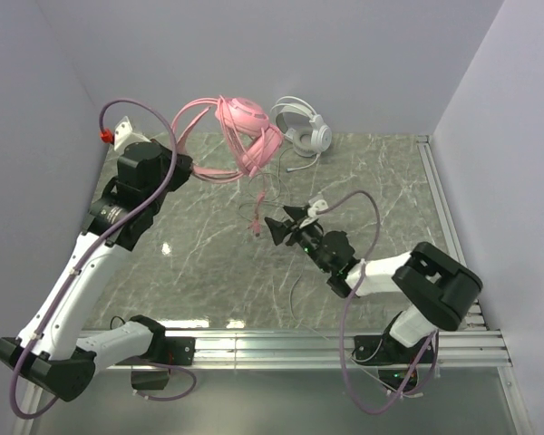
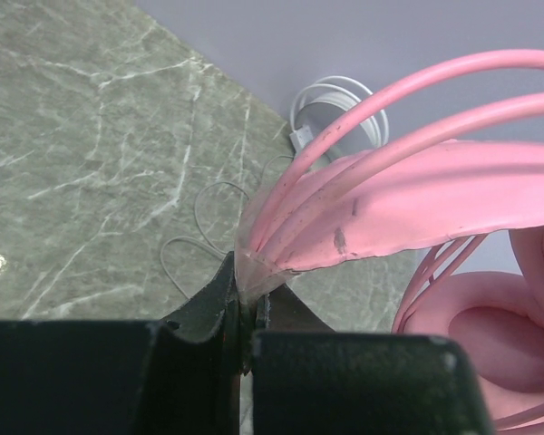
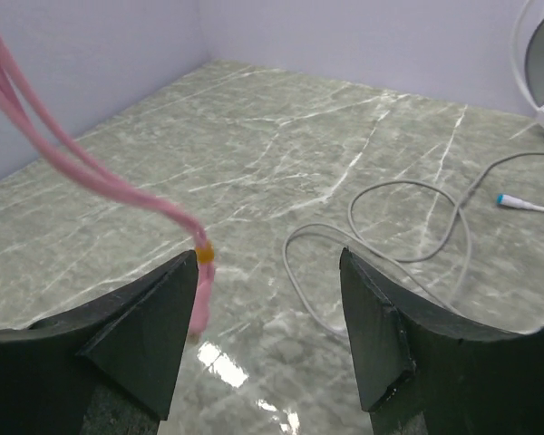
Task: Wrap the headphones
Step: Wrap the headphone cable with the right arm
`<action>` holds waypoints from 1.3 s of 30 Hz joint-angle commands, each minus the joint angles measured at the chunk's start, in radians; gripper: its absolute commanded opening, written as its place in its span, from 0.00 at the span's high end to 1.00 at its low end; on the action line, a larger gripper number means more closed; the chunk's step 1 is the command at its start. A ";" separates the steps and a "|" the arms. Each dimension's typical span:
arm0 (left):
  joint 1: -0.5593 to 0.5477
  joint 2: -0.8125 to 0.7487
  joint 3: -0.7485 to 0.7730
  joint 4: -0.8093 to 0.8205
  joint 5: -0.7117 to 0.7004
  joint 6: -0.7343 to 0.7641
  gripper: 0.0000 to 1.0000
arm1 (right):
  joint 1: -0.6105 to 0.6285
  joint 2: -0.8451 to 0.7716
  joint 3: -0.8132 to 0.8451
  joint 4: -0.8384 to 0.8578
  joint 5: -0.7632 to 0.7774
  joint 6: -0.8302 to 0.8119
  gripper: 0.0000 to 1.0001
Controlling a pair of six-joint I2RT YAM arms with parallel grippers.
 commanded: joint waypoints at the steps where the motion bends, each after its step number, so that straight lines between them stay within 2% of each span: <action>1: 0.001 -0.060 0.084 0.107 0.041 -0.068 1.00 | -0.014 -0.097 -0.070 0.093 -0.039 0.015 0.29; 3: 0.001 -0.068 0.092 0.104 0.041 -0.071 1.00 | -0.013 -0.135 -0.079 0.081 -0.113 0.005 0.29; 6: 0.001 -0.079 0.093 0.104 0.048 -0.071 0.99 | -0.014 -0.164 -0.091 0.070 -0.203 -0.005 0.23; 7: 0.001 -0.080 0.095 0.104 0.055 -0.074 1.00 | -0.011 -0.180 -0.084 0.048 -0.211 -0.002 0.19; 9: 0.001 -0.085 0.099 0.103 0.064 -0.077 0.99 | -0.010 -0.190 -0.064 0.019 -0.222 -0.005 0.18; 13: 0.001 -0.093 0.108 0.098 0.101 -0.091 0.99 | -0.004 -0.171 0.010 -0.063 -0.228 -0.014 0.19; 15: 0.001 -0.099 0.115 0.097 0.108 -0.095 1.00 | -0.002 -0.140 0.054 -0.091 -0.240 -0.015 0.29; 16: 0.001 -0.102 0.116 0.097 0.111 -0.096 1.00 | -0.002 -0.132 0.062 -0.093 -0.249 -0.011 0.50; 18: 0.001 -0.108 0.124 0.097 0.113 -0.094 0.99 | 0.001 -0.112 0.082 -0.096 -0.274 -0.005 0.67; 19: 0.001 -0.108 0.127 0.095 0.113 -0.094 0.99 | 0.003 -0.105 0.082 -0.090 -0.282 0.000 0.73; 20: 0.001 -0.108 0.130 0.094 0.114 -0.094 1.00 | 0.006 -0.099 0.081 -0.079 -0.297 0.009 0.74; 21: 0.001 -0.106 0.138 0.090 0.116 -0.094 1.00 | 0.016 -0.091 0.085 -0.081 -0.300 0.012 0.91; 22: 0.001 -0.103 0.141 0.087 0.119 -0.096 1.00 | 0.023 -0.088 0.087 -0.085 -0.299 0.012 0.97; 23: 0.001 -0.102 0.148 0.083 0.121 -0.100 1.00 | 0.030 -0.088 0.087 -0.082 -0.282 0.009 1.00; 30: 0.001 -0.094 0.161 0.049 0.197 -0.137 1.00 | 0.039 -0.083 0.048 -0.044 -0.311 0.046 1.00; 34: 0.001 -0.100 0.133 0.060 0.251 -0.160 1.00 | 0.071 -0.086 0.051 -0.079 -0.297 0.032 1.00; 39: 0.001 -0.087 0.063 0.092 0.181 -0.151 1.00 | 0.148 -0.126 0.054 -0.160 -0.202 -0.055 1.00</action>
